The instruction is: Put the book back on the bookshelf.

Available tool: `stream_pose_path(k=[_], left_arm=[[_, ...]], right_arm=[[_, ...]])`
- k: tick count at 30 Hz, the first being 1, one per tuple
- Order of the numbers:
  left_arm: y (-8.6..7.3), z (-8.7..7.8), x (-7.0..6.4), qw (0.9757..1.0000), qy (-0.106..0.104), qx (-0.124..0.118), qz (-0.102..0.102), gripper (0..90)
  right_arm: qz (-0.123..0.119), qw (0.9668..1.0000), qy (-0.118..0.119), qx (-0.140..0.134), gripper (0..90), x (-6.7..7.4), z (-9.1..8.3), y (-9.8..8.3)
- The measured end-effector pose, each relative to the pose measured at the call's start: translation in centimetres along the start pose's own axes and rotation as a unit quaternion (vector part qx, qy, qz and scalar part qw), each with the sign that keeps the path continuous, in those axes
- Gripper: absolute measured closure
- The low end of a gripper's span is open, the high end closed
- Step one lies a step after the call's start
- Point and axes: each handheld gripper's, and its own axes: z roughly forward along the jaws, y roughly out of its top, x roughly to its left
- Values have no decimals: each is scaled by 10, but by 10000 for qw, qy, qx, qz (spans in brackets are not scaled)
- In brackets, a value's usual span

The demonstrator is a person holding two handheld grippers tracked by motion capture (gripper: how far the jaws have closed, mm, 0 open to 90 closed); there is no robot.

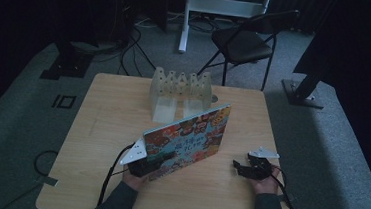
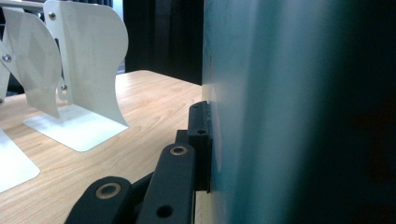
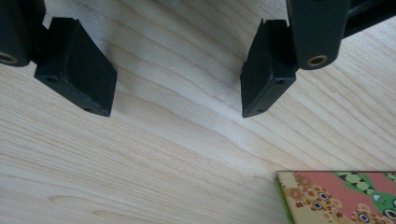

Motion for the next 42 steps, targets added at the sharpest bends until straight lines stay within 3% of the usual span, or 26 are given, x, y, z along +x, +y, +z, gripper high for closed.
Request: stream_pose_path(k=[5, 15, 26, 31, 42], left_arm=[[4, -2, -3, 9999, 49, 63, 102, 810], [10, -7, -1, 9999, 123, 80, 6, 812], [16, -9, -2, 9996, 230, 103, 85, 812], [18, -11, -4, 9990, 393, 106, 172, 812], [19, -15, 1, 9988, 475, 93, 102, 812]], right_arm=[[1, 10000, -4, 2, 269, 0, 0, 0], [2, 10000, 1, 4, 269, 0, 0, 0], [-5, 10000, 1, 6, 267, 0, 0, 0], [-14, 10000, 3, 6, 262, 0, 0, 0], [-2, 10000, -2, 13, 258, 0, 0, 0]])
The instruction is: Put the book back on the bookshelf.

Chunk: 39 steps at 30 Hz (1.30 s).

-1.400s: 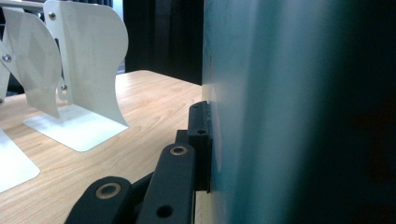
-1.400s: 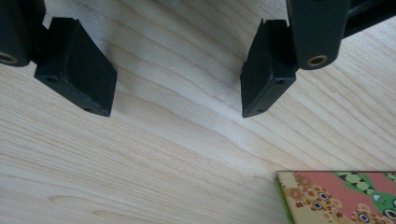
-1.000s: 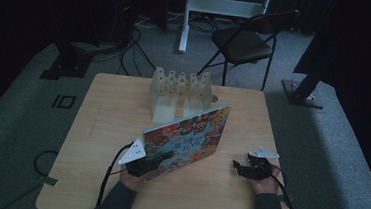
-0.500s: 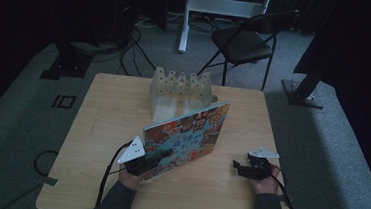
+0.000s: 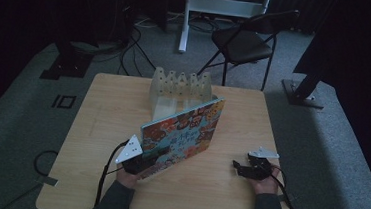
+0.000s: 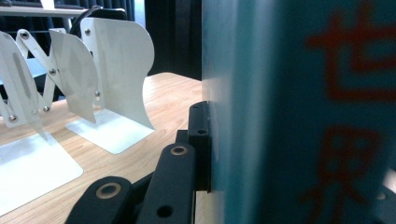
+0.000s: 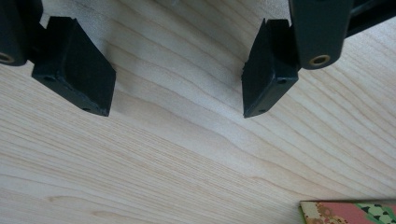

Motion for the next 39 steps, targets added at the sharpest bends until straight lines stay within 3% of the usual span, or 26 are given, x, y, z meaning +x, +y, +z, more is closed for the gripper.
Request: stream_pose_path(k=[39], left_arm=[[4, -17, 11, 9990, 426, -43, -83, 812]], right_arm=[[-11, 10000, 11, 18, 234, 0, 0, 0]])
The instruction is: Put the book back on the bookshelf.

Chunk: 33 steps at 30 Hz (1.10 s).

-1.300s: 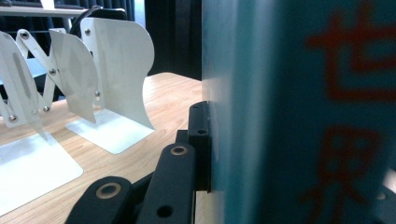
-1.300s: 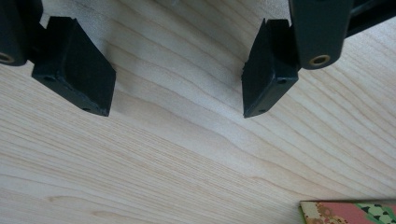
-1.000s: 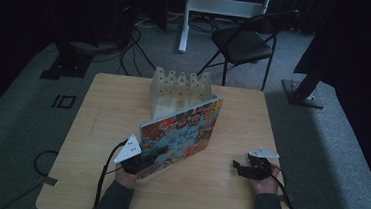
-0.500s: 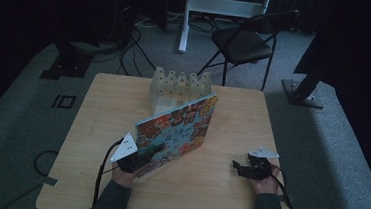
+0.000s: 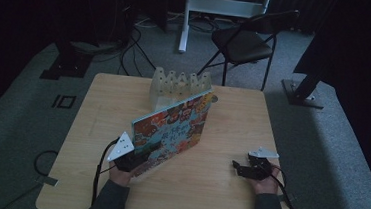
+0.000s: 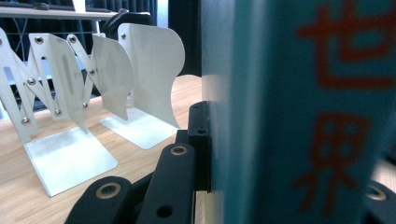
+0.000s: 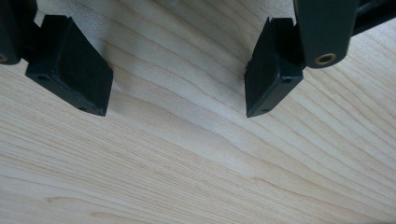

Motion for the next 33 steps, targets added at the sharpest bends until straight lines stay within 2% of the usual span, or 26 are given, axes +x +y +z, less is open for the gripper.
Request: stream_pose_path(k=[26, 33], left_arm=[[2, -11, 10, 9988, 470, -28, -133, 812], [2, -13, 12, 9985, 526, -43, -166, 811]], right_arm=[[-5, 10000, 27, 4, 224, 0, 0, 0], [-22, 10000, 47, 16, 210, 0, 0, 0]])
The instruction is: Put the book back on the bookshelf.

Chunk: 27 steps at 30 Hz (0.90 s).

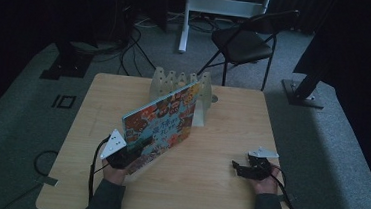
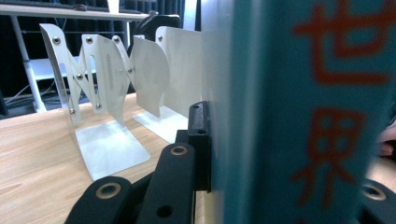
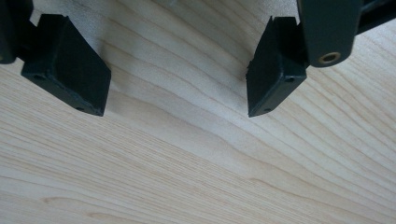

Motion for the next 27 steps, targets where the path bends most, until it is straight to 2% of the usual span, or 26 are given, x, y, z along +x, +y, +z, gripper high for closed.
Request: stream_pose_path(k=[11, 18, 27], left_arm=[[1, -5, 4, 9999, 107, -33, -26, 811], [2, -9, 8, 9997, 185, -114, -115, 811], [3, -12, 9, 9993, 338, -144, -93, 811]], right_arm=[[11, 10000, -11, 29, 177, 0, 1, 0], [23, 10000, -25, 48, 161, 0, 1, 0], [5, 10000, -17, 57, 152, 0, 1, 1]])
